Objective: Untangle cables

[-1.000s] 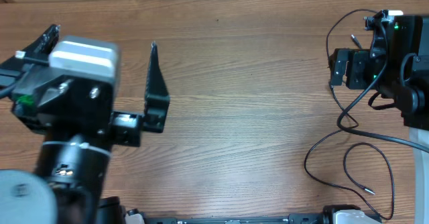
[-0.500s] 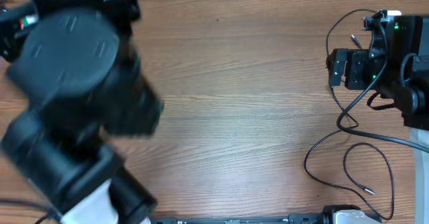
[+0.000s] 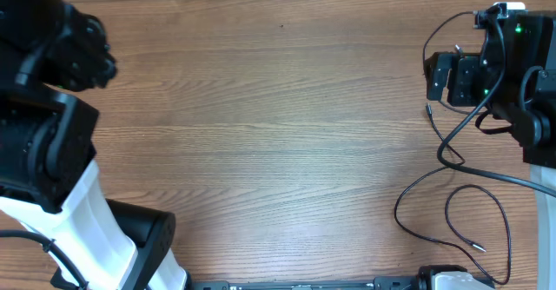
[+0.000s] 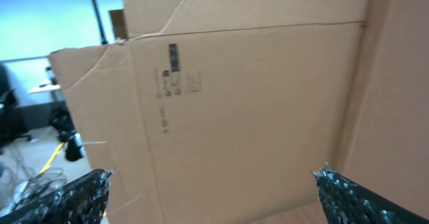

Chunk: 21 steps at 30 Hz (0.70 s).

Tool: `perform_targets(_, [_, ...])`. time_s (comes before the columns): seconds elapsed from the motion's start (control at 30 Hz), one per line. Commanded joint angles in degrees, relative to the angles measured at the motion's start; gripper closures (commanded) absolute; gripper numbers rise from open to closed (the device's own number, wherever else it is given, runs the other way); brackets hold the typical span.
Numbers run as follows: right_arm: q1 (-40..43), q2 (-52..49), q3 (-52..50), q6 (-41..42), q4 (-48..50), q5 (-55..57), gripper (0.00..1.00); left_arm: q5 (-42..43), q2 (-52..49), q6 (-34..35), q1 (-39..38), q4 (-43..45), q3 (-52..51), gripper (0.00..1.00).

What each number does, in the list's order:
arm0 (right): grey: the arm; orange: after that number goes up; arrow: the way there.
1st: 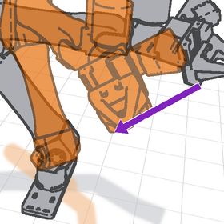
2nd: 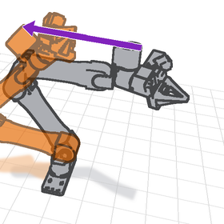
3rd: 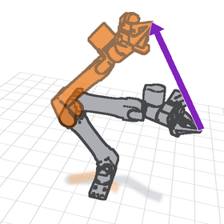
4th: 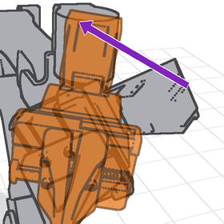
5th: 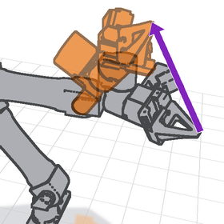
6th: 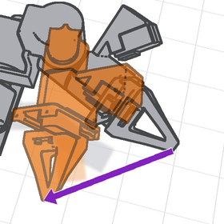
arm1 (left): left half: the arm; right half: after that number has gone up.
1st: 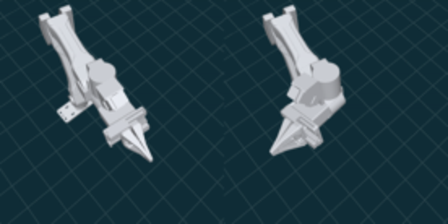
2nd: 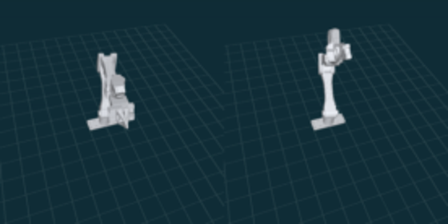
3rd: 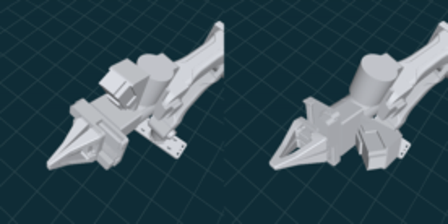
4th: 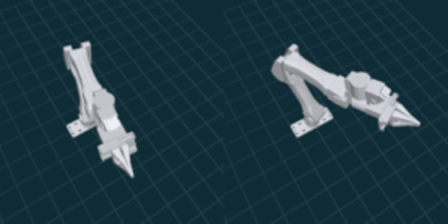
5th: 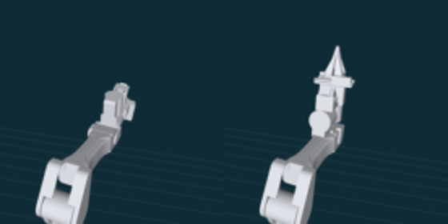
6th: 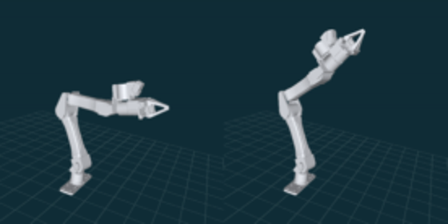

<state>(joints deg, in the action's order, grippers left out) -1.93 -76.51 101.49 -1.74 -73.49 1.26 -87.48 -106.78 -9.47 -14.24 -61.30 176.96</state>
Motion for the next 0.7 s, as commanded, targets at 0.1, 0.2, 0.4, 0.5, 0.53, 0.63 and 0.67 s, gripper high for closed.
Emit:
perform_targets(0.1, [-0.26,-0.13,0.85,-0.17,2.19,-0.52,0.0,28.17,0.66,-1.4,1.49,-3.78,0.5,0.0])
perform_targets(0.2, [-0.26,-0.13,0.85,-0.17,2.95,-0.52,0.0,54.82,0.66,-6.78,1.49,-6.71,0.5,0.01])
perform_targets(0.4, [-0.26,-0.13,0.85,-0.15,2.97,-0.52,0.0,92.39,-0.57,-11.21,1.49,-7.65,0.5,0.0])
perform_targets(0.5, [-0.26,-0.13,0.85,-0.17,2.97,-0.52,0.0,96.54,-2.36,-11.32,1.6,-8.33,0.02,0.0])
perform_targets(0.53, [-0.26,-0.13,0.85,-0.15,2.93,-0.52,0.0,96.52,-3.08,-11.34,1.84,-8.61,-0.5,0.0])
perform_targets(0.63, [-0.26,-0.13,0.85,-0.15,2.56,-0.52,0.0,96.52,-5.53,-11.13,3.34,-9.68,-1.99,0.0])
perform_targets(0.67, [-0.26,-0.13,0.85,-0.15,2.49,-0.52,0.0,96.52,-6.47,-11.15,4.07,-10.19,-2.51,0.0])
